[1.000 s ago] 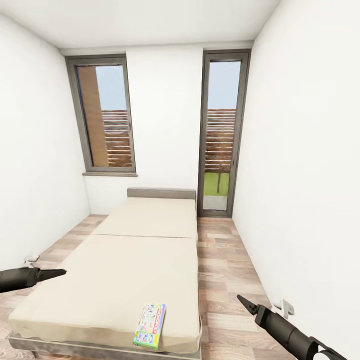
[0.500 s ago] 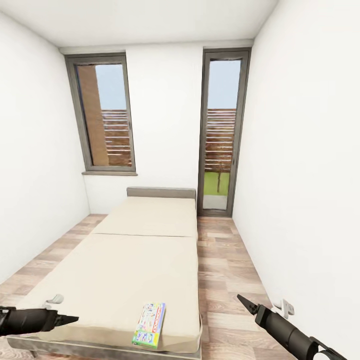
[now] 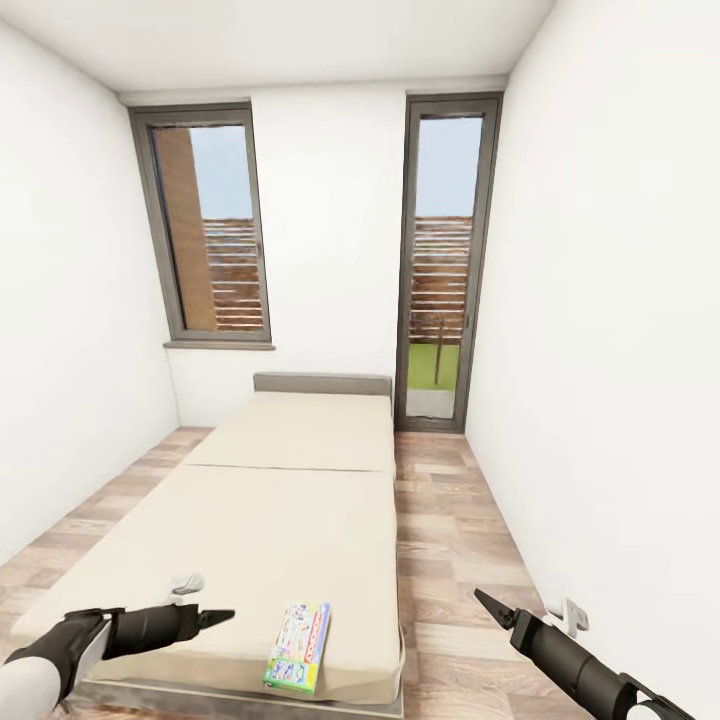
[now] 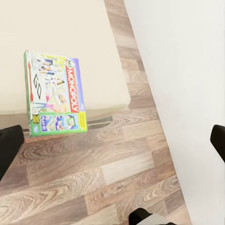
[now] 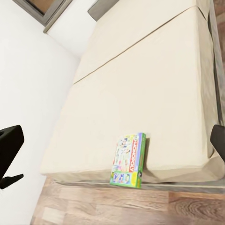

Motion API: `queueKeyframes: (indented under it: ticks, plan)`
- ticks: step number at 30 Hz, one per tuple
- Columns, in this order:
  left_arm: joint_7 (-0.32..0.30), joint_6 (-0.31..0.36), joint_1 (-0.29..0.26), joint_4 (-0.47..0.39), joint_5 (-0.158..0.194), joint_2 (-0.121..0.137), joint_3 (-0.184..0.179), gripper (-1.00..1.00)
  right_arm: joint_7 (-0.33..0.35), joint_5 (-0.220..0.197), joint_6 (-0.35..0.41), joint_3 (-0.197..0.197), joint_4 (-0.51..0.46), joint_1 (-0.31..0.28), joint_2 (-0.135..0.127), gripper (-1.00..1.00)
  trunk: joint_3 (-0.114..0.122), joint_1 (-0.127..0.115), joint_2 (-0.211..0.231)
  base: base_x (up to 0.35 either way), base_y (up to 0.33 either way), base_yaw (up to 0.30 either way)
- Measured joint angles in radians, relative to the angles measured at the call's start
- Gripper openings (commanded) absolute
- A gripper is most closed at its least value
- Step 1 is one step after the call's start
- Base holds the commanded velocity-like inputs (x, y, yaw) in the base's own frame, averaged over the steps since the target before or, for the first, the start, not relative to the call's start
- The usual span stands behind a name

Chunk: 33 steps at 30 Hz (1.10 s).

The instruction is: Put all the toys in the child's room - the three board games (two on the bed and one on the table), the two jigsaw puzzles on the table, and the tennis ball on the table - inside the toy box on the table in the child's room.

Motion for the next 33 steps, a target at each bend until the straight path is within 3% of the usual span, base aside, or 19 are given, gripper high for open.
queueKeyframes:
  ticks: [8,12,18,21,29,33]
  plan:
    - [0.039,0.007,0.000,-0.001,0.002,-0.031,0.076,1.00,-0.012,0.004,0.001,0.000,-0.001,-0.001,0.001,1.00,-0.025,0.031,-0.056,0.000,0.000,0.000]
    - [0.040,0.015,-0.003,-0.004,0.002,-0.053,0.096,1.00,-0.059,0.004,-0.003,0.001,-0.002,-0.001,0.002,1.00,-0.038,0.046,-0.084,0.000,0.000,0.000]
    - [0.045,0.038,-0.008,-0.011,0.003,-0.104,0.106,1.00,-0.188,0.004,-0.001,0.005,-0.010,-0.001,0.043,1.00,-0.057,0.069,-0.126,0.000,0.000,0.000]
    - [0.041,0.042,-0.010,-0.023,0.003,-0.122,0.108,1.00,-0.221,-0.002,0.008,0.006,-0.011,-0.010,0.065,1.00,-0.066,0.081,-0.147,0.000,0.000,0.000]
    - [0.031,0.047,-0.011,-0.031,0.004,-0.128,0.119,1.00,-0.235,-0.010,0.077,0.010,0.023,-0.030,0.087,1.00,-0.091,0.111,-0.203,0.000,0.000,0.000]
    - [0.026,0.048,-0.011,-0.032,0.003,-0.127,0.165,1.00,-0.221,-0.045,0.094,0.011,0.064,-0.036,0.097,1.00,-0.104,0.127,-0.231,0.000,0.000,0.000]
